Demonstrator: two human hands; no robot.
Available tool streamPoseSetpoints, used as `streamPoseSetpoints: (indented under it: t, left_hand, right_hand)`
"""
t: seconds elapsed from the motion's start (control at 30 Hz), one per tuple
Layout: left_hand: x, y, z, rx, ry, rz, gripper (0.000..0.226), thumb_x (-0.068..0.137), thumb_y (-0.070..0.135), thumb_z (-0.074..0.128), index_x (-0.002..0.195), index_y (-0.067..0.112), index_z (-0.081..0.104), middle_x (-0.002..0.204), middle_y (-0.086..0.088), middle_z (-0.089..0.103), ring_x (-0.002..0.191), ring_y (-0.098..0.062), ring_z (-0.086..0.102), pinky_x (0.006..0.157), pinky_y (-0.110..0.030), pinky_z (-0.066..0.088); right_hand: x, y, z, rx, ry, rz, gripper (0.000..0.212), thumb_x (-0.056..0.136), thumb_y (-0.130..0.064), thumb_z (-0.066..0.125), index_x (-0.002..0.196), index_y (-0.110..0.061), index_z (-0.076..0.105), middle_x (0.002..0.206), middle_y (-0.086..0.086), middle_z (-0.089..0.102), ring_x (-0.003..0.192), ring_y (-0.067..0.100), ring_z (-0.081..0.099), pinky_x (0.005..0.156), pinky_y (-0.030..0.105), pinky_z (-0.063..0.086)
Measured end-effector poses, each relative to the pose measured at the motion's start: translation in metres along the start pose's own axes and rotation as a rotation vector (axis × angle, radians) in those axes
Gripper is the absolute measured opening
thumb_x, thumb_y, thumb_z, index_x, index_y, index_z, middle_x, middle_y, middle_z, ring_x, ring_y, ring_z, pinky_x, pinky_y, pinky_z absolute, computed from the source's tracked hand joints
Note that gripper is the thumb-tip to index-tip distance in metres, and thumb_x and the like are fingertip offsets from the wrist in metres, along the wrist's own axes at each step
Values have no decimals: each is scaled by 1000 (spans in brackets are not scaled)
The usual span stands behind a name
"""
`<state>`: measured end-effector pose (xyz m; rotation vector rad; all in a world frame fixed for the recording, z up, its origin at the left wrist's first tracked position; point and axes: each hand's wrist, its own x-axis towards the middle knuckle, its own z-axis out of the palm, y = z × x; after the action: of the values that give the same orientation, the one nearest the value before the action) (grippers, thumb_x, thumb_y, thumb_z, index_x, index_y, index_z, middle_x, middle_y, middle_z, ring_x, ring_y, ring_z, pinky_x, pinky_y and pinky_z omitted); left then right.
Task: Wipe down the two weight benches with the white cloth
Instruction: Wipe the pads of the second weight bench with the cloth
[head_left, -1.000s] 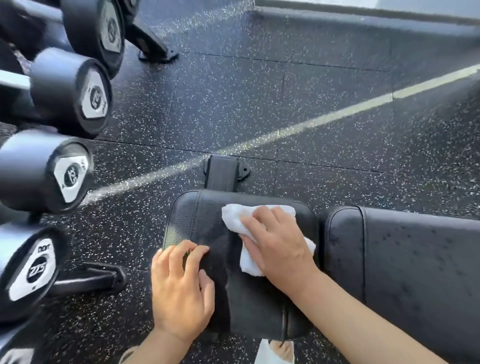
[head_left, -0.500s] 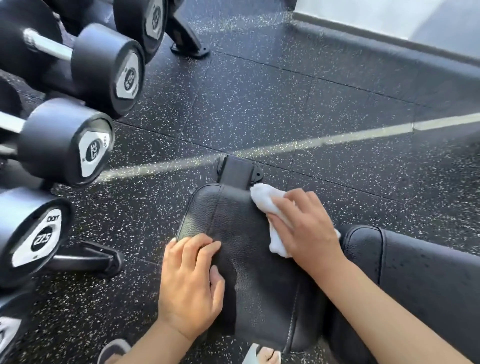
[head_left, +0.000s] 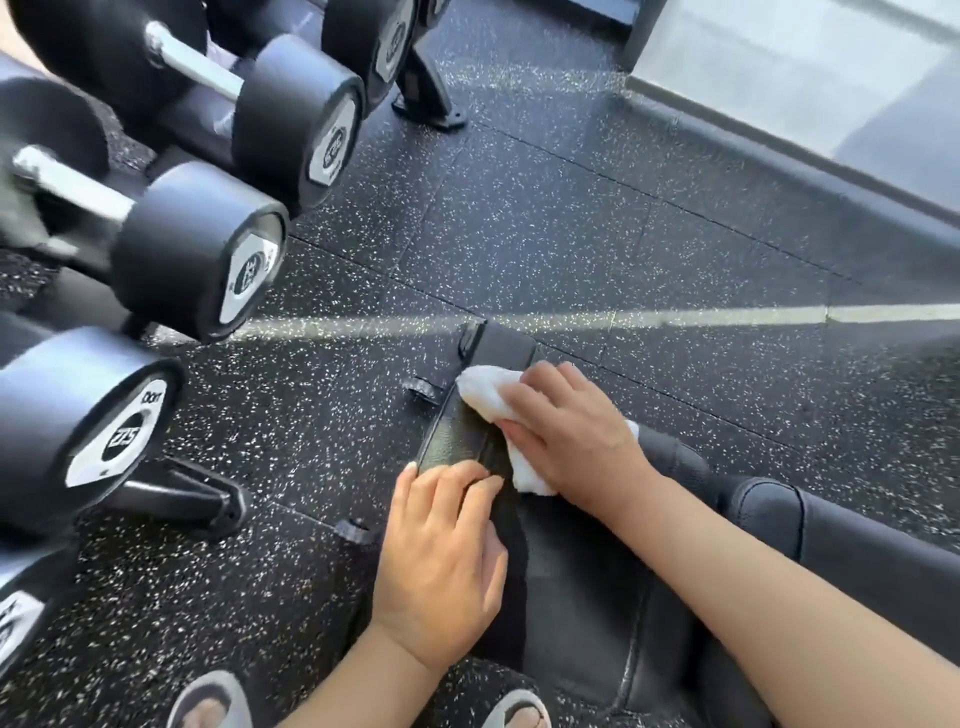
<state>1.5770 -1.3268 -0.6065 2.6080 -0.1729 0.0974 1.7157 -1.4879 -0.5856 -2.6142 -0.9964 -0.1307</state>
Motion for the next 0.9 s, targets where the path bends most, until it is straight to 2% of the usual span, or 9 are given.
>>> streamPoseSetpoints:
  t: [0.17, 0.33, 0.43, 0.5, 0.57, 0.63, 0.73, 0.83, 0.9]
  left_hand:
    - [-1, -7, -3, 24, 11, 51, 41, 92, 22, 59, 131, 15, 68, 132, -2, 61, 122, -29, 59, 117, -57, 40]
    - [-21, 9, 12, 99, 19, 132, 53, 86, 13, 47, 132, 10, 73, 132, -11, 69, 127, -42, 64, 112, -51, 51]
    - [-26, 18, 15, 148, -105, 222, 35, 75, 21, 72, 108, 14, 82, 95, -5, 74, 94, -30, 73, 90, -38, 61]
    - [-29, 14, 16, 52, -104, 222, 17, 71, 27, 80, 86, 21, 77, 78, 3, 66, 78, -20, 64, 75, -31, 58]
    - [-34, 10, 26, 65, -36, 256, 37, 85, 29, 66, 119, 16, 73, 121, -2, 73, 118, -24, 64, 103, -40, 54]
    - [-37, 9, 32, 119, -30, 286, 57, 93, 35, 56, 146, 15, 59, 156, -4, 55, 148, -28, 47, 122, -47, 35]
    - [-37, 10, 35, 103, -43, 255, 61, 96, 40, 53, 152, 16, 54, 164, -5, 46, 155, -30, 36, 128, -50, 25]
    - [-41, 8, 45, 71, -63, 306, 59, 101, 39, 42, 155, 14, 47, 165, -7, 42, 158, -31, 31, 130, -53, 20]
    - [-46, 9, 54, 67, -139, 363, 52, 103, 37, 39, 148, 16, 55, 147, -4, 61, 144, -30, 51, 120, -50, 34]
  right_hand:
    - [51, -17, 1, 52, -156, 91, 26, 101, -30, 64, 99, -5, 66, 103, 12, 59, 91, 35, 52, 83, 50, 48]
    - [88, -56, 16, -56, -405, -169, 39, 104, -53, 49, 91, -21, 69, 100, -2, 56, 92, 22, 45, 79, 44, 45]
    - [79, -96, 27, -32, -559, -316, 40, 103, -53, 47, 86, -24, 70, 94, -4, 55, 87, 22, 48, 73, 44, 47]
    - [75, -101, 27, 3, -632, -408, 41, 103, -50, 49, 84, -22, 70, 92, -2, 56, 85, 23, 49, 72, 44, 47]
    - [86, -85, 21, 23, -658, -422, 39, 105, -46, 52, 82, -19, 68, 91, -1, 56, 85, 23, 49, 74, 43, 45]
    - [104, -60, 15, -30, -651, -365, 36, 105, -44, 54, 84, -18, 68, 92, 0, 56, 88, 22, 49, 81, 42, 44]
    - [119, -39, 12, -123, -632, -236, 36, 105, -45, 51, 95, -18, 72, 99, -1, 58, 93, 20, 43, 88, 40, 44]
    - [106, -66, 16, -171, -631, -248, 37, 102, -46, 50, 85, -20, 71, 90, -4, 56, 93, 22, 46, 80, 44, 44]
    - [85, -100, 21, -86, -655, -323, 37, 100, -45, 50, 76, -20, 66, 85, -3, 53, 85, 24, 46, 70, 44, 41]
